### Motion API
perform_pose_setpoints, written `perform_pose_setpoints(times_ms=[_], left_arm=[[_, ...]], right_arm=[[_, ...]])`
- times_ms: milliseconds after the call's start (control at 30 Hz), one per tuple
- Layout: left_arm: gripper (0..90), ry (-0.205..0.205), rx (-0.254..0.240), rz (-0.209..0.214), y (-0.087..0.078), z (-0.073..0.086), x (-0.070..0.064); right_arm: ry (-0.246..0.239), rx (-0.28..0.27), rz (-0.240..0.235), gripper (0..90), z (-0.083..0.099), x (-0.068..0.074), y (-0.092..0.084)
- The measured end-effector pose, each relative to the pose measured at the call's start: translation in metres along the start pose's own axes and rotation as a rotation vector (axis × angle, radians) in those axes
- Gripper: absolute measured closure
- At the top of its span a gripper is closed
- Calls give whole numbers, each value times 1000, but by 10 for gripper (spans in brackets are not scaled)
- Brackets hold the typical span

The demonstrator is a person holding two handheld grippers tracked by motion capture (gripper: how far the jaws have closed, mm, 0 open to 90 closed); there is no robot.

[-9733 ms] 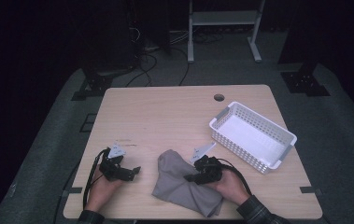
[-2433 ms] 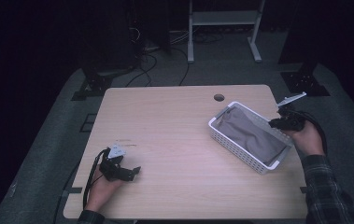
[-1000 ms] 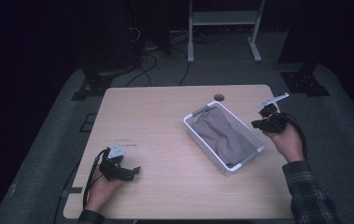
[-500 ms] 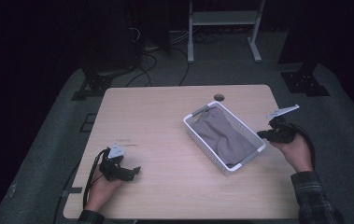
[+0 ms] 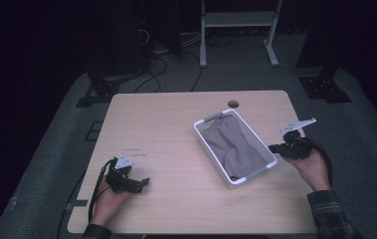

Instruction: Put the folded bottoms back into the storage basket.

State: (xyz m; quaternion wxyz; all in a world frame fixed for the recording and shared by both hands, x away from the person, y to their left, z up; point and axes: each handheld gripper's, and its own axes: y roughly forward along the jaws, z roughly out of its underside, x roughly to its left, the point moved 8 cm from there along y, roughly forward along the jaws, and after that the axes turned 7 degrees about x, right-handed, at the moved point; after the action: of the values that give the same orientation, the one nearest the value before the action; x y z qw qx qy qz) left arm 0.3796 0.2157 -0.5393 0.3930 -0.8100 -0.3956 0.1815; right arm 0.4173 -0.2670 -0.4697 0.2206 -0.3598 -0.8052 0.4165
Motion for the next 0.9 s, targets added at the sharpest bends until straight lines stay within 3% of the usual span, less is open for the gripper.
perform_pose_setpoints(times_ms=[700,833,867,900], left_arm=[[0,3,3,-1,0,0,0],[0,3,2,0,0,0,0],[0,3,2,-1,0,0,0],[0,3,2,0,0,0,0]], right_arm=[[-148,-36,-81,898,-12,64,3],[-167,-44,-79,897,-14,69,4],[-163,-56,-82,893,-14,69,3],[-151,-84,-72,789,-14,66,2]])
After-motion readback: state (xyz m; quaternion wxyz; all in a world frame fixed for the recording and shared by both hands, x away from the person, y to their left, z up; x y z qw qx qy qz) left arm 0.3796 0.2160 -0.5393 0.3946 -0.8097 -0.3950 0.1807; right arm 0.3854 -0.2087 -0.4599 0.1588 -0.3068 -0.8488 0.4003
